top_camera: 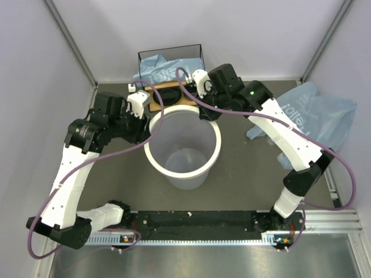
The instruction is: Put the trash bags into the trash bin
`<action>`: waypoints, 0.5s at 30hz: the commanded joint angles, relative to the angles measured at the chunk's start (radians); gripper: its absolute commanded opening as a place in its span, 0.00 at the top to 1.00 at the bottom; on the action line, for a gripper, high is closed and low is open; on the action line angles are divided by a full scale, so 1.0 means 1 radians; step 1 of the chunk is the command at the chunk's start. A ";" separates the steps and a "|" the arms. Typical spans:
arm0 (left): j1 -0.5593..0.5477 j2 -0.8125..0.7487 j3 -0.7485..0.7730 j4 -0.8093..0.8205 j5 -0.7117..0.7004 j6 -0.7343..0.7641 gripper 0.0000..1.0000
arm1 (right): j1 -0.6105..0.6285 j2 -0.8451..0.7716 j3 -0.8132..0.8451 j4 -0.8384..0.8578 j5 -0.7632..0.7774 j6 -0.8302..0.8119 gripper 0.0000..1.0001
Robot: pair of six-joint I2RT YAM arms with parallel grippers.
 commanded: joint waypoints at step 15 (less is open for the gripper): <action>0.031 -0.128 0.120 0.154 0.389 0.154 0.30 | -0.078 -0.054 0.106 -0.033 -0.230 0.040 1.00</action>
